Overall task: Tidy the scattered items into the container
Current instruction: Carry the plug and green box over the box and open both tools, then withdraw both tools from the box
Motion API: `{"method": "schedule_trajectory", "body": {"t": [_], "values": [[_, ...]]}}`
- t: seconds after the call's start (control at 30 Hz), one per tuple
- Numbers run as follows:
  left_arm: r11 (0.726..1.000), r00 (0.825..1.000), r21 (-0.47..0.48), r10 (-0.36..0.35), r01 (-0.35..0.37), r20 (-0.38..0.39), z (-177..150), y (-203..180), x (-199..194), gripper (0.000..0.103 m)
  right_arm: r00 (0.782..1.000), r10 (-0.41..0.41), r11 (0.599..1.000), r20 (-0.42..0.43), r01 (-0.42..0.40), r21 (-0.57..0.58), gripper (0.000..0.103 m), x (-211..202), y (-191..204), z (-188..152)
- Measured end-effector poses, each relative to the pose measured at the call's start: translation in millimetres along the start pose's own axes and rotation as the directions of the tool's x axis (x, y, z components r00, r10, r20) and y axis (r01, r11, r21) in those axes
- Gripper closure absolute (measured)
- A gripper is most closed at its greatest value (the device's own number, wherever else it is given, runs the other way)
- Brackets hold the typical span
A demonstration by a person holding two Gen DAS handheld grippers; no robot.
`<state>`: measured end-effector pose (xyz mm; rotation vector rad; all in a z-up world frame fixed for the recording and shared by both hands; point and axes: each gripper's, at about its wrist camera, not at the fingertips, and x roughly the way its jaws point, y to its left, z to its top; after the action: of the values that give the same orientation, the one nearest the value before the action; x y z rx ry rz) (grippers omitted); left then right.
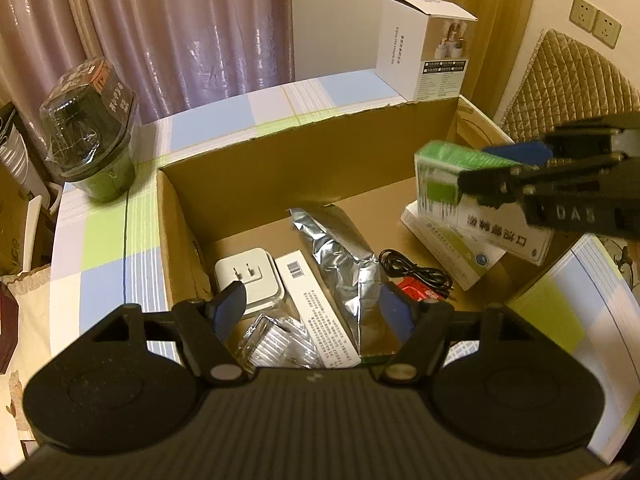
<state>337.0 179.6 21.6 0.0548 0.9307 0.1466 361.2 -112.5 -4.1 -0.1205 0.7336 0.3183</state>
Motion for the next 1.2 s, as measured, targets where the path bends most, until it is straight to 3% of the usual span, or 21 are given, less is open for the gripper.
{"method": "schedule_trajectory", "body": {"t": [0.03, 0.07, 0.1, 0.67, 1.2], "values": [[1.0, 1.0, 0.001, 0.001, -0.001, 0.0, 0, 0, 0, 0.031, 1.0, -0.01, 1.0, 0.003, 0.01, -0.006, 0.061, 0, 0, 1], [1.0, 1.0, 0.004, 0.003, -0.003, -0.001, 0, 0, 0, 0.031, 1.0, -0.007, 1.0, 0.009, 0.007, 0.0, 0.026, -1, -1, 1], [1.0, 1.0, 0.007, 0.004, -0.004, -0.001, -1, 0, 0, 0.031, 1.0, 0.001, 1.0, 0.03, -0.002, 0.011, 0.017, -4, -2, 1], [1.0, 1.0, 0.009, -0.003, 0.003, 0.011, -20, -1, -20, 0.027, 0.999, -0.026, 1.0, 0.03, 0.026, 0.017, 0.017, -38, -8, -18], [1.0, 0.999, 0.025, -0.005, 0.004, 0.038, -55, -2, -80, 0.022, 0.998, 0.018, 0.999, 0.061, -0.016, -0.046, 0.017, -105, 25, -33]]}}
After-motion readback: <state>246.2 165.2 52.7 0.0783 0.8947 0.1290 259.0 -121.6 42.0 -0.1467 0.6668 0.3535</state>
